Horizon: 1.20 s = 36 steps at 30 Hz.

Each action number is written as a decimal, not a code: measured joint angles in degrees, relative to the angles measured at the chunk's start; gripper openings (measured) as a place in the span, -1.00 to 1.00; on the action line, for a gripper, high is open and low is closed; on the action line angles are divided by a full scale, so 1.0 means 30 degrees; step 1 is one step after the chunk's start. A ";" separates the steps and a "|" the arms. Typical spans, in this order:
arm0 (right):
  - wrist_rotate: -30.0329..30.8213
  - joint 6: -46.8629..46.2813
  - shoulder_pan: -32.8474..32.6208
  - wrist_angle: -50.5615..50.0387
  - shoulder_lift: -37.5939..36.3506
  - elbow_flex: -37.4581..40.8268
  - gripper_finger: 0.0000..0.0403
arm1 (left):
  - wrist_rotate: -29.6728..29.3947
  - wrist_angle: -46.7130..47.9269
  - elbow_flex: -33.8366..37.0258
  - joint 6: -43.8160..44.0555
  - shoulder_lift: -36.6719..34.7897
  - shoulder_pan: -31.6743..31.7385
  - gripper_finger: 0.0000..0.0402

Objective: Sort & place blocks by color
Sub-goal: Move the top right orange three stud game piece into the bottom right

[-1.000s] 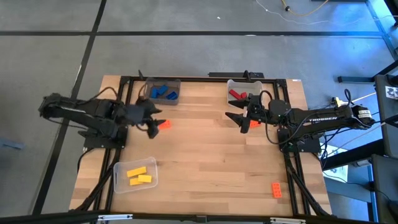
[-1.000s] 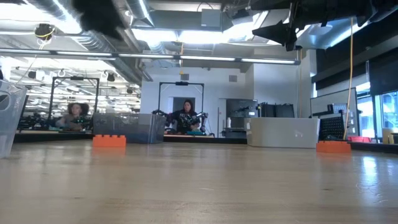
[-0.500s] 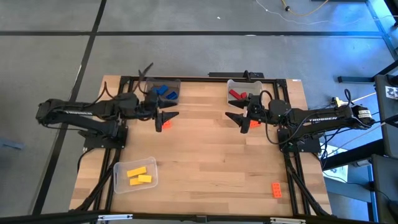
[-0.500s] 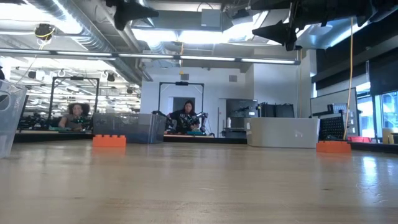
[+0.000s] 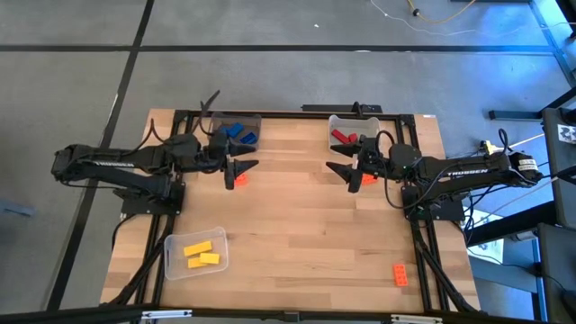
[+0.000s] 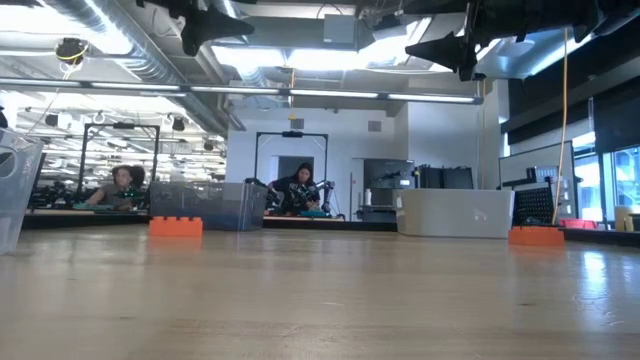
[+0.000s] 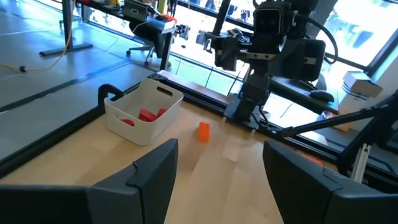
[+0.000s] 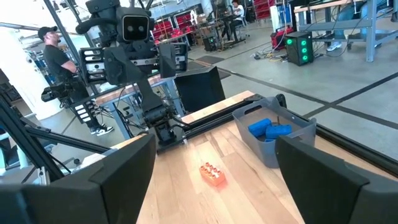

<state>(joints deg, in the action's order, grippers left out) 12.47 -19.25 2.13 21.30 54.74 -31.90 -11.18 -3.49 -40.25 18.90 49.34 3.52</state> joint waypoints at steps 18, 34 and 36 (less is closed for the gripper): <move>0.0000 0.0000 0.0000 0.0015 0.0000 0.0000 0.64 | -0.0007 0.0000 -0.0011 0.0000 0.0007 -0.0004 0.13; -0.0017 -0.4423 0.3708 -2.2731 0.2803 -0.7748 0.64 | -0.0015 -0.0070 -0.0029 0.0182 0.0007 -0.0012 0.13; -0.1320 -0.2682 0.4954 -2.5625 0.3974 -0.8377 0.64 | -0.0015 -0.0067 -0.0029 0.0184 0.0007 -0.0010 0.13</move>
<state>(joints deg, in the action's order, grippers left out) 8.51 -27.29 16.99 -55.58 66.66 -57.03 -11.22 -3.69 -40.34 19.45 49.36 3.49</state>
